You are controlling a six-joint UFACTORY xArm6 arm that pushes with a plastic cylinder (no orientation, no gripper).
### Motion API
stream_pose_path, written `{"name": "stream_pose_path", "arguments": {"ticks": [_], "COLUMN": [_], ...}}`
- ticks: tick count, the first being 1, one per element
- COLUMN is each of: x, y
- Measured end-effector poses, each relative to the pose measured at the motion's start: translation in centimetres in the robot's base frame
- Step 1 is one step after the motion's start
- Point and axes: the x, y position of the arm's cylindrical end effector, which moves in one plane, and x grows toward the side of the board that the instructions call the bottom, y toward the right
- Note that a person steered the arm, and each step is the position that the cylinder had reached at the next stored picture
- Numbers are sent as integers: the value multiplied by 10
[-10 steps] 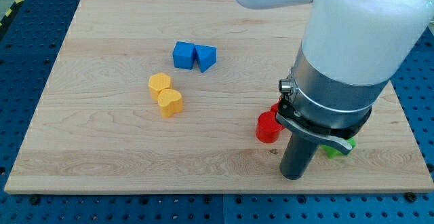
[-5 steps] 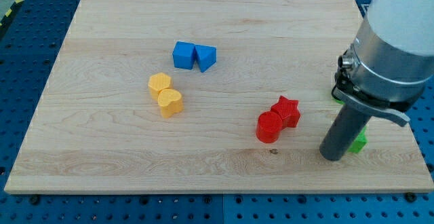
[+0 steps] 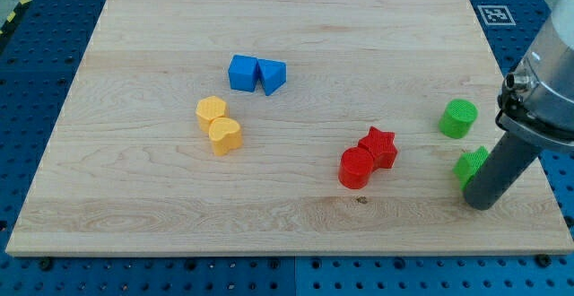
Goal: Move the green star to the right center
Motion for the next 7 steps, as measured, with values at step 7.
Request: {"name": "stream_pose_path", "arguments": {"ticks": [7], "x": [-94], "y": [18]}}
